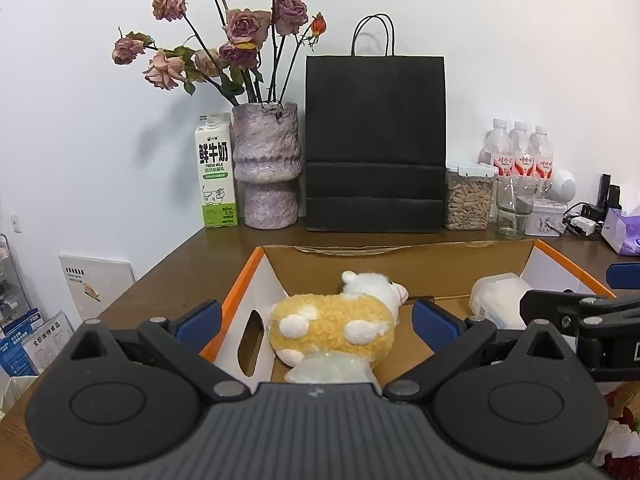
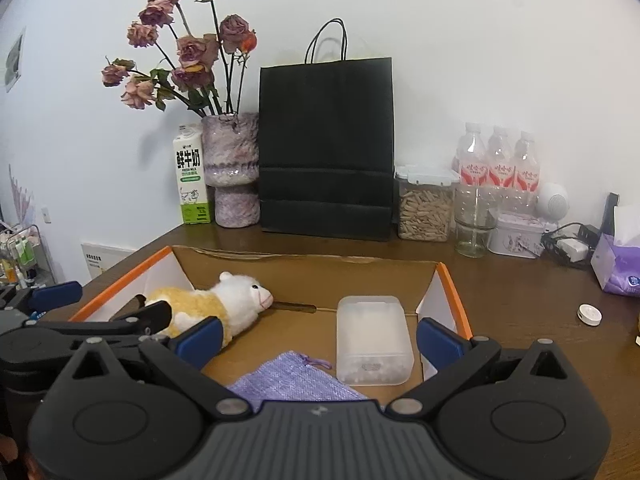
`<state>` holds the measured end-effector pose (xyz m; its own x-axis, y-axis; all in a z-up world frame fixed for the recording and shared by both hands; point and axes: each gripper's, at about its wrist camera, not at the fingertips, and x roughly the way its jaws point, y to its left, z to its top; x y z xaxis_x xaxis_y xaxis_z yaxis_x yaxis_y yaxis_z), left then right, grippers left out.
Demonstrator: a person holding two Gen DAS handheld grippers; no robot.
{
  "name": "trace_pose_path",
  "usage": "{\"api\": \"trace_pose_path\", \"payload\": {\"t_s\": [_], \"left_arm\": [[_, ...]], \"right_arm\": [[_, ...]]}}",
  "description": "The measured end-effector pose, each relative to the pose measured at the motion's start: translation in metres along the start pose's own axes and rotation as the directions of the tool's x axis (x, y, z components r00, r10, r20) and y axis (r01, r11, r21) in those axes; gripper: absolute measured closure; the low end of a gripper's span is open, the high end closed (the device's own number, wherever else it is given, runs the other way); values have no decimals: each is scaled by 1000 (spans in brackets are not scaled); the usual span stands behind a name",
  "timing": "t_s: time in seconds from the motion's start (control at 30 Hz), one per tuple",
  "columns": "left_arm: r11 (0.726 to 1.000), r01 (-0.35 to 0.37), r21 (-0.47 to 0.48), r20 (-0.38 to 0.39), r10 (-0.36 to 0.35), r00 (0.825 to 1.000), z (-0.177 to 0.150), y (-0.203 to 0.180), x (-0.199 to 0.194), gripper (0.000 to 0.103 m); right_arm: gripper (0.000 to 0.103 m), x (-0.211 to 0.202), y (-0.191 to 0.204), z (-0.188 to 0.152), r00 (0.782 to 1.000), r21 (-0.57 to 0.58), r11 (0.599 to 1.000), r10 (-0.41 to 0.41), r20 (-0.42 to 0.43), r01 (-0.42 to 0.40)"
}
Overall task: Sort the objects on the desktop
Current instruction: 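Lower the plastic bag and purple pouch into the cardboard box and release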
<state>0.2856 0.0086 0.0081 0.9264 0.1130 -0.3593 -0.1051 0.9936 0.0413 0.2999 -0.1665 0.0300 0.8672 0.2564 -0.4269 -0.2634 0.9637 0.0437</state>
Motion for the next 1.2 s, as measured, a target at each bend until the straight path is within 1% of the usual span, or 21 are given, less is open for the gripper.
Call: {"api": "trace_pose_path", "payload": {"t_s": [0.33,0.43,0.57,0.77,0.93,1.07,1.2], "left_arm": [[1000,5,-8,15,-4,1000,1,2,-3,0],[1000,-1,-21,38,2,999,5,4,-6,0],[999,-8,-49,72,12,997,17,9,-17,0],[999,-19,-28,117,22,993,36,13,-43,0],[999,-4,-53,122,10,993,44,28,-70,0],[998,-13,-57,126,20,992,42,43,-95,0],[998,-21,-53,119,28,993,32,61,-118,0]], "right_arm": [[0,-4,-1,1,1000,7,1000,2,20,-2],[0,-8,0,3,999,3,1000,3,34,-3],[0,-17,4,12,998,-10,1000,13,65,-12],[0,-47,9,24,992,-36,999,24,121,-20],[0,-79,6,28,988,-48,999,23,152,-16],[0,-108,-2,22,987,-67,998,19,161,-8],[0,-131,-14,6,990,-83,996,-1,138,13]]}}
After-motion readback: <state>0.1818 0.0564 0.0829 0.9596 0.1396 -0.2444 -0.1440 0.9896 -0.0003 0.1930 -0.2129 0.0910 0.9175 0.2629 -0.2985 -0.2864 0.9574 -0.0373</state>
